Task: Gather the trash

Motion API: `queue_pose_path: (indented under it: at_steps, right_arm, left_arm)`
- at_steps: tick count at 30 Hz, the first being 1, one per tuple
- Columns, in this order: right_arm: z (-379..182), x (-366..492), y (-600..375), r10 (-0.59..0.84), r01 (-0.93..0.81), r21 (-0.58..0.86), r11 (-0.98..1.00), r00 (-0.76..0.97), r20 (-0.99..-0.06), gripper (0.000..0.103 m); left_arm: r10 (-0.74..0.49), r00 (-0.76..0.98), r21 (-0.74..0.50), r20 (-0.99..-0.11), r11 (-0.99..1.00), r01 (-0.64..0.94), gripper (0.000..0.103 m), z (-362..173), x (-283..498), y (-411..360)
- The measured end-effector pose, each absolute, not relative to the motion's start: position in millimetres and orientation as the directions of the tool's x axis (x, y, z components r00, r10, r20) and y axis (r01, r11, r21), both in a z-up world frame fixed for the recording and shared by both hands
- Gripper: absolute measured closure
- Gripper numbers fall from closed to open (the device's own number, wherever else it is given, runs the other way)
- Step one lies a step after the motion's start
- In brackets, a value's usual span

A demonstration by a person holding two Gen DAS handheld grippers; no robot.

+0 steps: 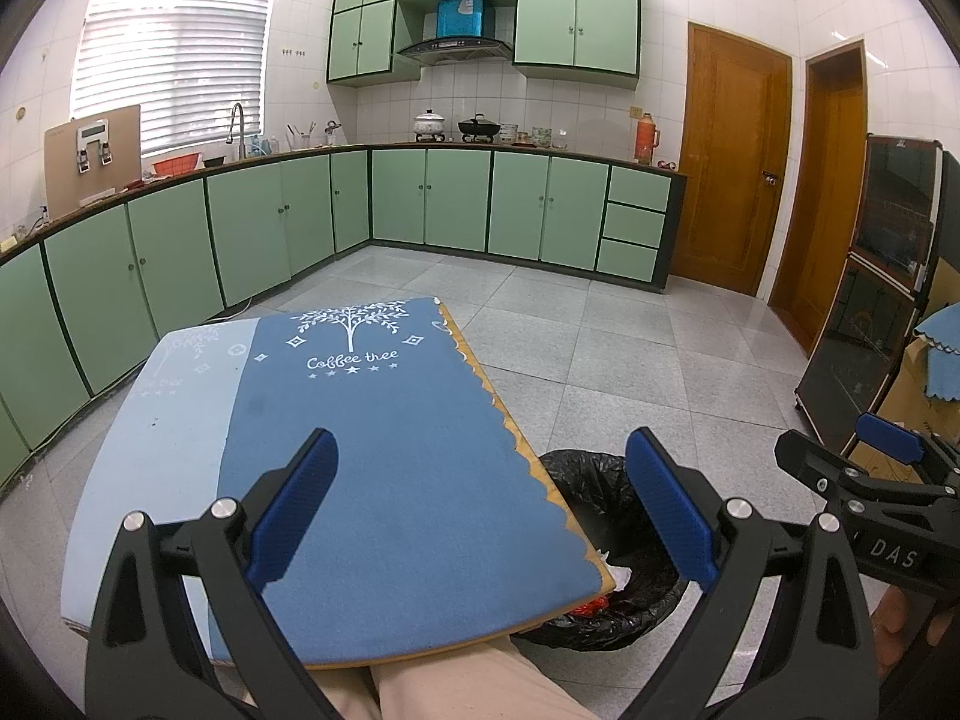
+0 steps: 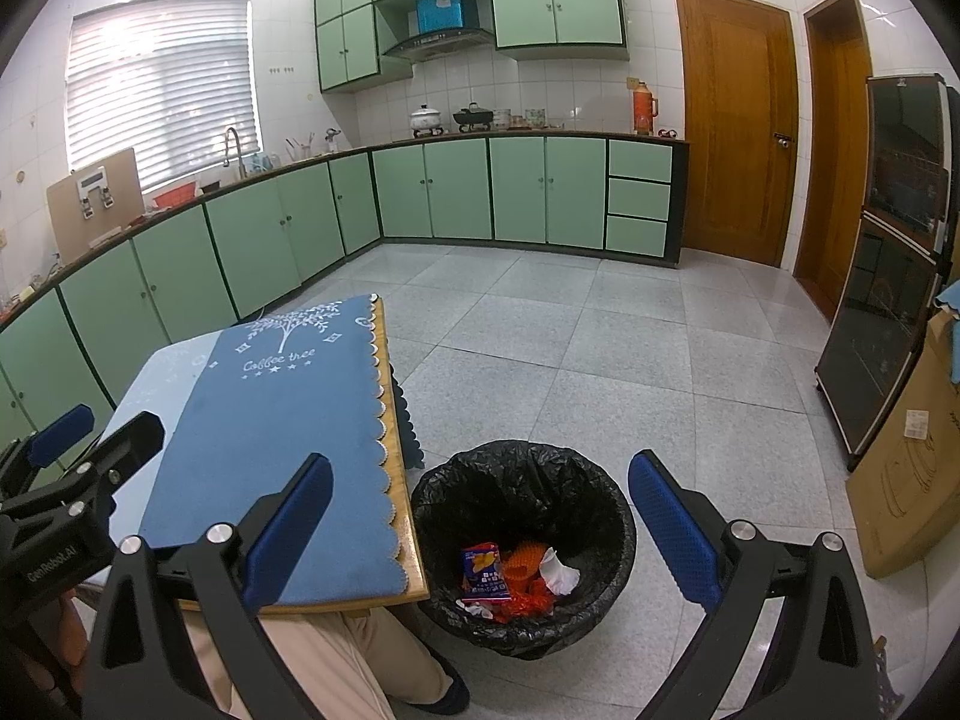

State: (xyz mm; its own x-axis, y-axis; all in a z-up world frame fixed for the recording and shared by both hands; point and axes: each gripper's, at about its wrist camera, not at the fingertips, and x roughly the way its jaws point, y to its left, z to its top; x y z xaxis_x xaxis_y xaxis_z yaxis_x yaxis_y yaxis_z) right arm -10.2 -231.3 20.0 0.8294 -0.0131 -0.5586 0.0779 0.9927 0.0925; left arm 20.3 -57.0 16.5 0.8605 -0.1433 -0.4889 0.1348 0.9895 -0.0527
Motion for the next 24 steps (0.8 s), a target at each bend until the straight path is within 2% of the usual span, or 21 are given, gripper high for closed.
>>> queue_pose_path:
  at_steps: [24]
  right_arm:
    - [19.2,-6.6,-231.3,-0.014,0.077,0.089,0.993,0.827,-0.562,0.006]
  left_arm:
    - [-0.134,0.866,-0.055,-0.482,0.991,0.123,0.009,15.4,18.1,-56.7]
